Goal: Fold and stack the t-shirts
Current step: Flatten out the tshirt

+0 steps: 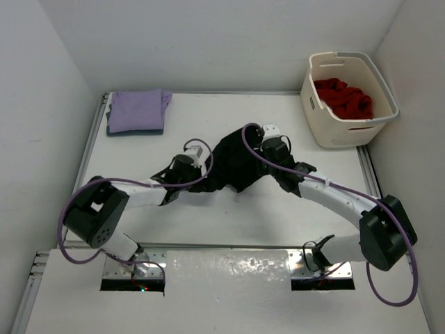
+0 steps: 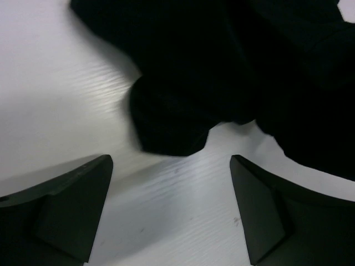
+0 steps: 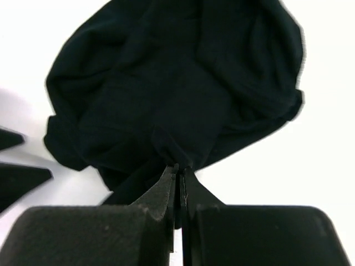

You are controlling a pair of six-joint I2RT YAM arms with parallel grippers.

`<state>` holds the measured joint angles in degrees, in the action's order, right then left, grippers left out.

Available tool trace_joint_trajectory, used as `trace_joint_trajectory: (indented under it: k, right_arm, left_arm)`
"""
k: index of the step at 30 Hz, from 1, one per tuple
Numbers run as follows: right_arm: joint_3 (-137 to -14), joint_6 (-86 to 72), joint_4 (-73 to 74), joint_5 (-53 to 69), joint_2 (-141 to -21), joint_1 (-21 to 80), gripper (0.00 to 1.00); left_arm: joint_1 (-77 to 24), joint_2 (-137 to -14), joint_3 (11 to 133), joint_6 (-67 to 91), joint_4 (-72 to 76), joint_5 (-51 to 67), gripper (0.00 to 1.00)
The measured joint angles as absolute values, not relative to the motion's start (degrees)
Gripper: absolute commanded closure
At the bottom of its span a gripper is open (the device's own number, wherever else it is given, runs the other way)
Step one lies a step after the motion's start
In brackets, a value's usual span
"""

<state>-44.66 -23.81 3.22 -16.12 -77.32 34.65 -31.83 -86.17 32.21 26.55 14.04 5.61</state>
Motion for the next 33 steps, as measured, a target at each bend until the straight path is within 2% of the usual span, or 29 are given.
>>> trace_joint_trajectory:
  k: [3,4,5,8,9,10,15,19,26,33]
  right_arm:
    - [-44.7,-24.1,4.4,-16.4,-76.2,32.1,1.00]
    - [-44.6,-24.2,4.6,-16.6,-76.0,31.3,1.00]
    - [-44.6,-24.3,4.8,-16.8,-75.7,30.5,1.00]
    - [-44.6,-24.7,5.3,-17.8,-74.8,28.6,1.00]
    - [-44.6,-24.9,5.3,-18.0,-74.4,27.9,1.00]
    - [-44.6,-24.9,5.4,-18.1,-74.1,27.2,1.00]
    - [-44.4,-25.4,5.2,-19.1,-71.9,23.8,1.00]
    - [-44.4,-25.7,4.5,-20.8,-70.2,21.1,1.00]
    - [-48.3,-24.3,3.5,-28.0,-66.8,13.0,1.00]
    - [-59.1,-15.3,1.2,-38.5,-57.5,9.8,1.00]
  left_arm:
    - [-34.3,-90.5,36.0,25.1,14.0,5.2,0.33]
    - [-34.7,-91.5,36.9,24.6,13.8,4.6,0.47]
    - [-35.2,-92.9,38.1,24.5,13.8,4.4,0.54]
    - [-35.5,-95.5,40.0,23.8,13.3,3.4,0.70]
    - [-35.6,-95.9,40.2,23.6,13.1,3.2,0.80]
    - [-35.6,-96.1,40.2,23.6,13.0,2.8,1.00]
    - [-35.6,-95.7,41.0,22.7,11.9,-1.3,1.00]
    - [-35.6,-89.3,41.7,22.3,8.4,-9.9,1.00]
    - [-34.4,-76.0,57.8,16.2,1.0,-33.2,1.00]
    - [-30.1,-63.0,68.2,6.2,-0.1,-45.5,1.00]
